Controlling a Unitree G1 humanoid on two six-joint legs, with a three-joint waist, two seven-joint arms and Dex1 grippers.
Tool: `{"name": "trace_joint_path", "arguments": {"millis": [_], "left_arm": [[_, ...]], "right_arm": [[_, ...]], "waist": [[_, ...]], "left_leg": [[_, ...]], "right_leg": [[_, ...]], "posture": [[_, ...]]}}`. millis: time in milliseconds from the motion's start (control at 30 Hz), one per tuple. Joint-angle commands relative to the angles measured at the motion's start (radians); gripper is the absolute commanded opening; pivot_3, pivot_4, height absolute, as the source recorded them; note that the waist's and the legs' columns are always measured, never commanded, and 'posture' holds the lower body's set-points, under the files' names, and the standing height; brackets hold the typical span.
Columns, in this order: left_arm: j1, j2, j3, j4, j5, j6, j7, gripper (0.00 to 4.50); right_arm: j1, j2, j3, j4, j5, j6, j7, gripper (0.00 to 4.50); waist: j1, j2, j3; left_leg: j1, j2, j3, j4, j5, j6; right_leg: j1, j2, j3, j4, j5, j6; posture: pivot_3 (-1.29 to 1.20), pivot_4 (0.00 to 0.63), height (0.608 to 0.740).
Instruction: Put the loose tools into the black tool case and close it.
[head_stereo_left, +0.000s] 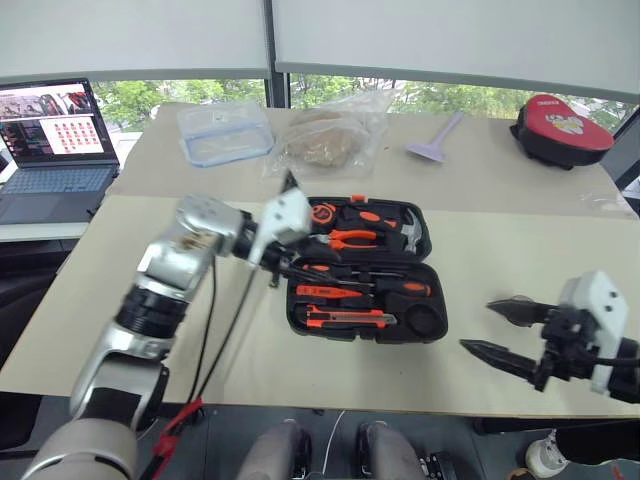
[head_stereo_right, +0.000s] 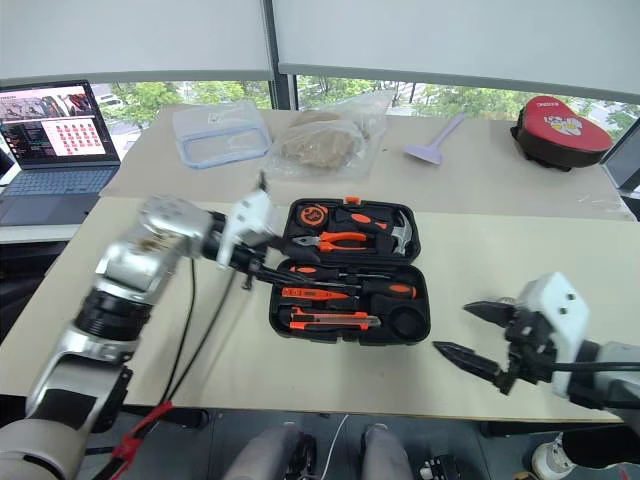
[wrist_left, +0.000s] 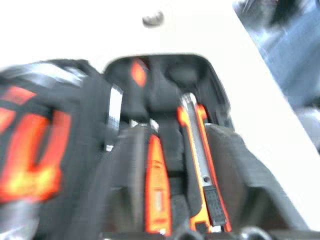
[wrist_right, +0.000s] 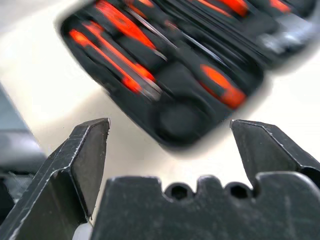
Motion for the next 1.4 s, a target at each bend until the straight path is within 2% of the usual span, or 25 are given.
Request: {"name": "trace_joint_path", "arguments": {"millis": [33, 100, 167, 300, 533, 633, 800, 1000, 1233, 1400], "left_arm": [[0.115, 0.129, 0.118, -0.171, -0.203, 0.183, -0.069, 3.76], [0.167, 0.171, 0.154, -0.24, -0.253, 0.217, -0.051, 4.49], [0.226, 0.211, 0.199, -0.311, -0.29, 0.238, -0.022, 4.49], [0.287, 0.271, 0.241, -0.403, -0.361, 0.307, 0.025, 4.49], [0.32, 0.283, 0.265, -0.469, -0.399, 0.304, 0.141, 4.49], [0.313, 0.287, 0.264, -0.475, -0.419, 0.307, 0.169, 4.5], [0.298, 0.297, 0.247, -0.455, -0.425, 0.293, 0.193, 4.5], [0.287, 0.313, 0.221, -0.429, -0.41, 0.269, 0.185, 4.5], [0.302, 0.329, 0.17, -0.417, -0.366, 0.212, 0.154, 4.5], [0.311, 0.325, 0.132, -0.406, -0.323, 0.162, 0.144, 4.5]], "right_arm": [[-0.026, -0.075, 0.02, 0.211, -0.133, -0.101, 0.08, 4.5], [-0.079, -0.098, 0.074, 0.311, -0.173, -0.133, 0.098, 4.5], [-0.163, -0.119, 0.168, 0.426, -0.234, -0.165, 0.106, 4.5], [-0.273, -0.111, 0.267, 0.54, -0.275, -0.191, 0.139, 4.5], [-0.398, -0.088, 0.406, 0.647, -0.358, -0.189, 0.126, 4.5], [-0.44, -0.074, 0.459, 0.694, -0.405, -0.186, 0.109, 3.77], [-0.524, -0.017, 0.516, 0.786, -0.458, -0.249, 0.097, 2.02], [-0.511, -0.026, 0.462, 0.711, -0.426, -0.267, 0.139, 0.04], [-0.475, -0.046, 0.405, 0.341, -0.228, -0.12, 0.237, 0.01], [-0.483, -0.018, 0.489, 0.141, -0.203, -0.068, 0.189, 0.01]], "waist": [[-0.011, 0.001, 0.0], [-0.011, 0.0, 0.0], [-0.014, 0.001, 0.0], [-0.012, 0.002, 0.001], [-0.014, 0.003, 0.001], [-0.014, 0.003, 0.001], [-0.02, 0.003, 0.001], [-0.025, 0.003, 0.001], [-0.025, 0.006, 0.003], [-0.02, 0.005, 0.003]], "left_leg": [[0.001, 0.0, 0.001, -0.001, 0.0, 0.0], [0.003, 0.0, 0.001, -0.002, 0.0, 0.0], [0.003, 0.0, 0.001, -0.002, 0.0, -0.001], [0.006, 0.0, 0.0, -0.003, 0.0, -0.002], [0.007, 0.0, 0.0, -0.006, 0.0, -0.006], [0.007, 0.0, 0.0, -0.006, -0.001, -0.009], [0.008, 0.0, 0.001, -0.006, -0.001, -0.012], [0.011, 0.0, 0.001, -0.008, -0.001, -0.013], [0.011, 0.0, 0.001, -0.008, -0.001, -0.014], [0.011, 0.0, 0.0, -0.009, -0.001, -0.015]], "right_leg": [[0.0, 0.0, 0.001, 0.0, 0.0, 0.0], [0.002, 0.001, 0.0, 0.0, -0.001, 0.0], [0.003, 0.001, 0.0, -0.001, -0.001, 0.0], [0.006, 0.0, -0.001, -0.003, -0.002, -0.001], [0.007, 0.0, -0.001, -0.004, -0.001, -0.001], [0.007, 0.0, -0.001, -0.004, -0.001, -0.001], [0.008, 0.002, -0.001, -0.004, -0.001, -0.001], [0.008, 0.003, -0.001, -0.004, -0.002, -0.001], [0.008, 0.003, -0.001, -0.004, -0.002, -0.001], [0.008, 0.002, -0.001, -0.004, -0.002, -0.001]], "posture": [[0.0, 0.15, 0.728], [0.0, 0.15, 0.728], [0.0, 0.15, 0.728], [0.0, 0.15, 0.728], [0.0, 0.15, 0.728], [0.0, 0.15, 0.728], [0.0, 0.15, 0.728], [0.0, 0.15, 0.728], [0.0, 0.15, 0.728], [0.0, 0.15, 0.728]]}}
